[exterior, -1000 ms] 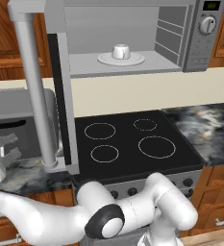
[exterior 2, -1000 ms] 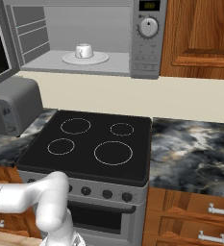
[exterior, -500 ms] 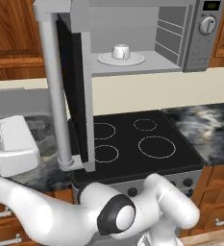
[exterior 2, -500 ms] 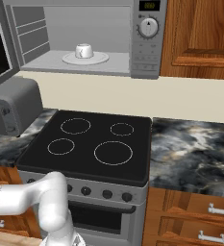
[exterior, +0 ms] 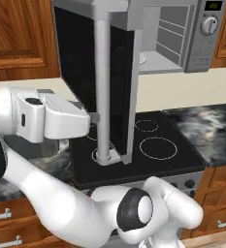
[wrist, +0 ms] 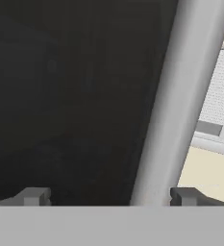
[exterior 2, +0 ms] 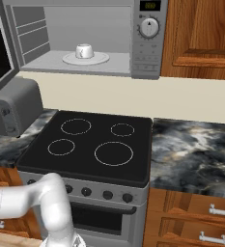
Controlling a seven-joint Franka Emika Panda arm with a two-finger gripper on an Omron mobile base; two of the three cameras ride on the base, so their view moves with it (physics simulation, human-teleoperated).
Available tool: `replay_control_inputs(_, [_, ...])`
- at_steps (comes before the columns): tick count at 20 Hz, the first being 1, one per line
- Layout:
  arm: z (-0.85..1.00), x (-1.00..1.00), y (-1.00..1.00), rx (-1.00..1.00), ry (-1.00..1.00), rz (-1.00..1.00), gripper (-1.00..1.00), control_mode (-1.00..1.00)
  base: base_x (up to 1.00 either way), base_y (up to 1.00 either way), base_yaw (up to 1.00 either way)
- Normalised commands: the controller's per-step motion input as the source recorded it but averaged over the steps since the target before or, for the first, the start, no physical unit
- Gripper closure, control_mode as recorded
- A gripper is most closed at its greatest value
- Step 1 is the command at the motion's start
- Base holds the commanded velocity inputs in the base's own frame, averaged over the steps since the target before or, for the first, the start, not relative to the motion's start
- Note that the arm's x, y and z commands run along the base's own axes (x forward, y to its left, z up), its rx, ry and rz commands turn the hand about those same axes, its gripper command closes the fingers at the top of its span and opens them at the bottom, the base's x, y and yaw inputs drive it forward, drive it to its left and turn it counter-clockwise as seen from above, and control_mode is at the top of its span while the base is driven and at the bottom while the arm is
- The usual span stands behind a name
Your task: Pick the mug from the counter and place it inside the microwave. Then close the microwave.
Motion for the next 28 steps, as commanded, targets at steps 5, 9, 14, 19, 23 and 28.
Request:
replay_control_inputs(5, [0.00, 0.13, -0.70, 0.07, 0.11, 0.00, -1.00, -1.00, 0.00, 0.00, 0.00])
replay_control_inputs(9, [-0.48, 0.81, -0.68, 0.00, 0.10, 0.04, -1.00, -1.00, 0.00, 0.00, 0.00])
replay_control_inputs(14, [-0.17, 0.83, -0.61, 0.00, 0.04, 0.09, -1.00, -1.00, 0.00, 0.00, 0.00])
replay_control_inputs(19, [0.00, 0.70, -0.52, 0.00, 0.00, 0.10, -1.00, -1.00, 0.00, 0.00, 0.00])
replay_control_inputs(23, [0.00, 0.74, -0.54, 0.00, 0.00, 0.09, -1.00, -1.00, 0.00, 0.00, 0.00])
replay_control_inputs(28, [0.00, 0.80, -0.53, -0.01, 0.00, 0.05, -1.00, -1.00, 0.00, 0.00, 0.00])
